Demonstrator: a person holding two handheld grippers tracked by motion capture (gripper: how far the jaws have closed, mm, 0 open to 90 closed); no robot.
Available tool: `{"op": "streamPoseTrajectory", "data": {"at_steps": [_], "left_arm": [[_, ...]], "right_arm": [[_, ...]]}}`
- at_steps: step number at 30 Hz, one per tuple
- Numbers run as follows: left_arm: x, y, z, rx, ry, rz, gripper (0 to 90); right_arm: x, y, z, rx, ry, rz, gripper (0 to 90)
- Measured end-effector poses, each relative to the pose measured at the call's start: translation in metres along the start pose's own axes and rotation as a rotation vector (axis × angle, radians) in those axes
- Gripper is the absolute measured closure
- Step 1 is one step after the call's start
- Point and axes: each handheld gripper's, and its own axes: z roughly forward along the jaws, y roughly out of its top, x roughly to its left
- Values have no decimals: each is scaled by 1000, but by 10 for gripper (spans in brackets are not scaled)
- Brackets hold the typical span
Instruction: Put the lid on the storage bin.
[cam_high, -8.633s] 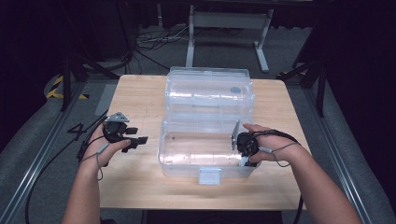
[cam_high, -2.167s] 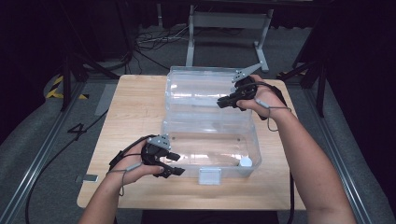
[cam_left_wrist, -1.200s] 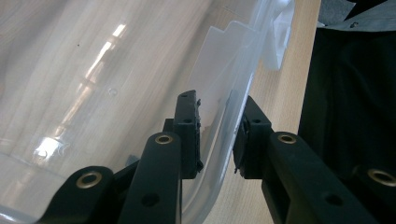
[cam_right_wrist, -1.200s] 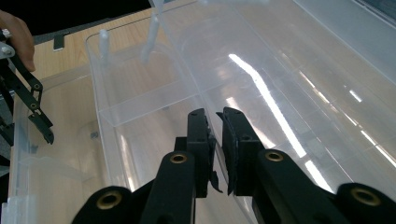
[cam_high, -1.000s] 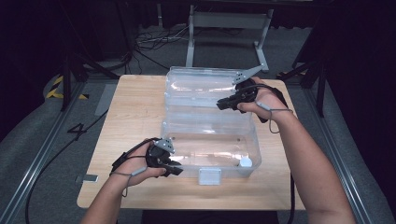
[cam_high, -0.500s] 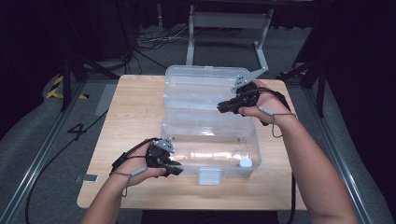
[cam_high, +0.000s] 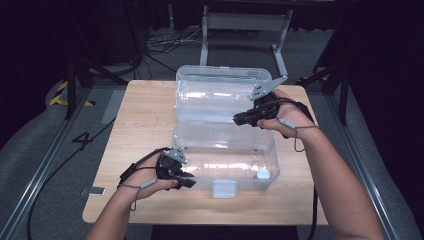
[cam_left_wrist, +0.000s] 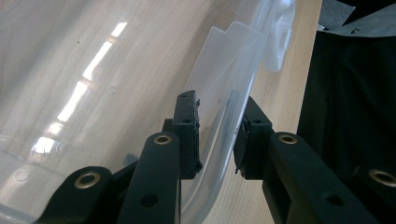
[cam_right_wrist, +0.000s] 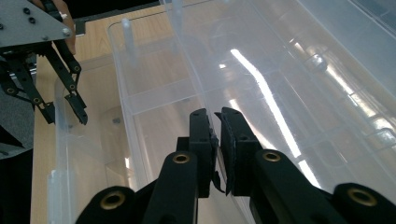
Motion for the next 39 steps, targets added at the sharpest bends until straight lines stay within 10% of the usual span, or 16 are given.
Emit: {"op": "streamPoseTrajectory", "data": {"at_steps": [39], "left_arm": [[0, 0, 0, -9, -6, -8, 737]], "right_arm": [[29, -8, -8, 22, 31, -63, 838]]}}
